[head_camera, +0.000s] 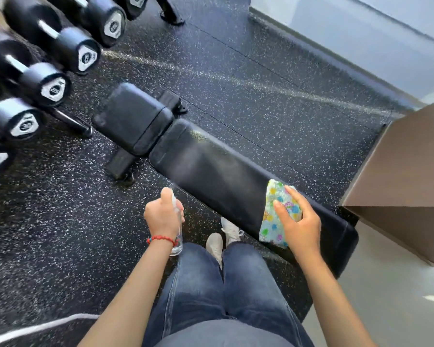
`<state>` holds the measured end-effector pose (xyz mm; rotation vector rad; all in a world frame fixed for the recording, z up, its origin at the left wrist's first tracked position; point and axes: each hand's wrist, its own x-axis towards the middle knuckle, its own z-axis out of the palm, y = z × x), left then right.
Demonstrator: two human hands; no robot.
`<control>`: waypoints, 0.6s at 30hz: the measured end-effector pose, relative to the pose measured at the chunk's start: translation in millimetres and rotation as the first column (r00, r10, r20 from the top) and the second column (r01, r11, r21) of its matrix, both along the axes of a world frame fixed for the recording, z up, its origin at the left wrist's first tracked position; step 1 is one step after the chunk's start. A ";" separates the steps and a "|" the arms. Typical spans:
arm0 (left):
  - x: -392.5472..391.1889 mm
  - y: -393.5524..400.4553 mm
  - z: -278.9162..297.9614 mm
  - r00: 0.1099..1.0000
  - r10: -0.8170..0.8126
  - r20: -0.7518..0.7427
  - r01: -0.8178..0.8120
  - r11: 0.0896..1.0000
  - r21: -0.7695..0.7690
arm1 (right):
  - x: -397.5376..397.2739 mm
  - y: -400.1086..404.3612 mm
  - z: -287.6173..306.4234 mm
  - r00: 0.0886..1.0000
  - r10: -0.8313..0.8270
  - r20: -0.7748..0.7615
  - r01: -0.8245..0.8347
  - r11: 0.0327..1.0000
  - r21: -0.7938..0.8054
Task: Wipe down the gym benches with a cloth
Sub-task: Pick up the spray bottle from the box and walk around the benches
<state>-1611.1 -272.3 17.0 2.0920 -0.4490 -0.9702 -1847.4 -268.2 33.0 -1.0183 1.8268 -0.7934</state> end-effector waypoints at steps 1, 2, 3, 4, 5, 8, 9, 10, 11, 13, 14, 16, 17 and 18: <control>2.7 -4.5 1.2 0.999 0.031 0.010 -0.031 1.000 -0.005 | 2.2 -9.1 -0.5 1.000 0.021 0.002 -0.021 1.000 -0.018; 5.2 -8.7 2.1 0.998 0.057 0.025 -0.057 0.998 -0.002 | 4.3 -18.0 -0.9 0.999 0.043 0.005 -0.043 0.999 -0.034; 7.9 -12.9 2.8 0.996 0.073 0.042 -0.073 0.997 0.007 | 6.8 -27.3 -0.5 0.998 0.069 0.010 -0.069 0.997 -0.047; 10.3 -17.4 2.8 0.995 0.084 0.060 -0.085 0.996 0.017 | 9.5 -37.0 -0.1 0.995 0.096 0.018 -0.095 0.994 -0.052; 12.9 -21.2 3.1 0.993 0.099 0.067 -0.101 0.995 0.027 | 12.1 -46.3 0.7 0.992 0.119 0.028 -0.118 0.992 -0.053; 18.9 -32.8 6.2 0.985 0.171 0.027 -0.171 0.985 0.003 | 22.6 -73.3 7.0 0.980 0.198 0.029 -0.195 0.977 -0.085; 21.1 -35.8 6.7 0.981 0.191 0.022 -0.191 0.982 -0.009 | 26.8 -81.8 8.6 0.974 0.226 0.028 -0.222 0.971 -0.092; 23.3 -38.7 8.5 0.977 0.211 0.022 -0.210 0.978 -0.016 | 31.4 -89.9 9.7 0.968 0.249 0.030 -0.246 0.965 -0.094; 26.6 -42.0 9.7 0.973 0.232 0.016 -0.231 0.973 -0.022 | 36.4 -97.4 10.4 0.962 0.272 0.032 -0.267 0.959 -0.098; 35.8 -47.8 8.0 0.959 0.284 -0.008 -0.284 0.958 -0.027 | 48.2 -110.6 11.2 0.950 0.308 0.052 -0.302 0.947 -0.106; 41.3 -50.5 7.0 0.950 0.311 -0.013 -0.311 0.950 -0.024 | 55.1 -116.9 11.5 0.944 0.323 0.061 -0.316 0.943 -0.107; 53.9 -55.3 4.6 0.942 0.335 0.004 -0.335 0.942 -0.016 | 69.9 -127.8 9.7 0.933 0.357 0.055 -0.350 0.931 -0.107; 61.0 -58.5 3.5 0.939 0.343 0.016 -0.343 0.939 -0.013 | 78.1 -132.7 8.6 0.926 0.375 0.053 -0.368 0.924 -0.105; 67.6 -61.9 3.6 0.935 0.353 0.023 -0.353 0.935 -0.012 | 85.7 -136.6 8.6 0.920 0.389 0.054 -0.382 0.918 -0.101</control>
